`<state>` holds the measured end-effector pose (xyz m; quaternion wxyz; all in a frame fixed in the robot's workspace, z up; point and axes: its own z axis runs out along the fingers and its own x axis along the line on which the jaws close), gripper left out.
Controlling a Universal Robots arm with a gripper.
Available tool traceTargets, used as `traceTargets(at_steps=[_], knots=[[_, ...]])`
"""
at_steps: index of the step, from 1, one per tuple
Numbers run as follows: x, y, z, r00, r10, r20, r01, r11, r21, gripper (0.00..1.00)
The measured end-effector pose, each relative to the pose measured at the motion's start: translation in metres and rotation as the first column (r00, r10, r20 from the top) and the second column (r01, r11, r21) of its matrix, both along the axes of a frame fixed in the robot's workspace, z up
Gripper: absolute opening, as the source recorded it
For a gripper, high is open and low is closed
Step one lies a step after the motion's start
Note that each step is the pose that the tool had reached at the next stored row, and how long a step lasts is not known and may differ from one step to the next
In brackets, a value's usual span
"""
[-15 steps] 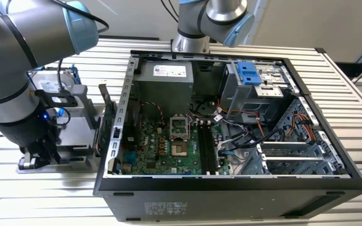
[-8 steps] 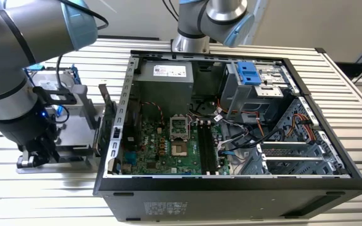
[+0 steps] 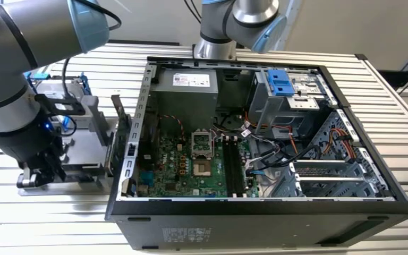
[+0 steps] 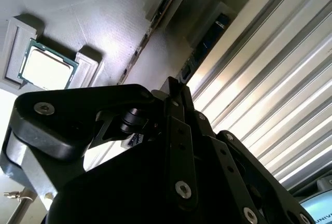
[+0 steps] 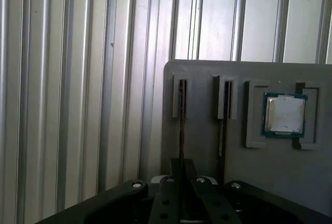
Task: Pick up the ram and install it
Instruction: 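Pick up the ram and move it above insertion slot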
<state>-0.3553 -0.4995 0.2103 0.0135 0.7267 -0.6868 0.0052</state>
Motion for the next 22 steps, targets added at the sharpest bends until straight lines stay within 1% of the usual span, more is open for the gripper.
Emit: traceTargets(at_steps=[11,22], knots=[[0.0,0.0,0.0071,1.0,0.0,0.0,0.0,1.0,0.0,0.0],[0.0,0.0,0.008,1.0,0.0,0.0,0.0,1.0,0.0,0.0]])
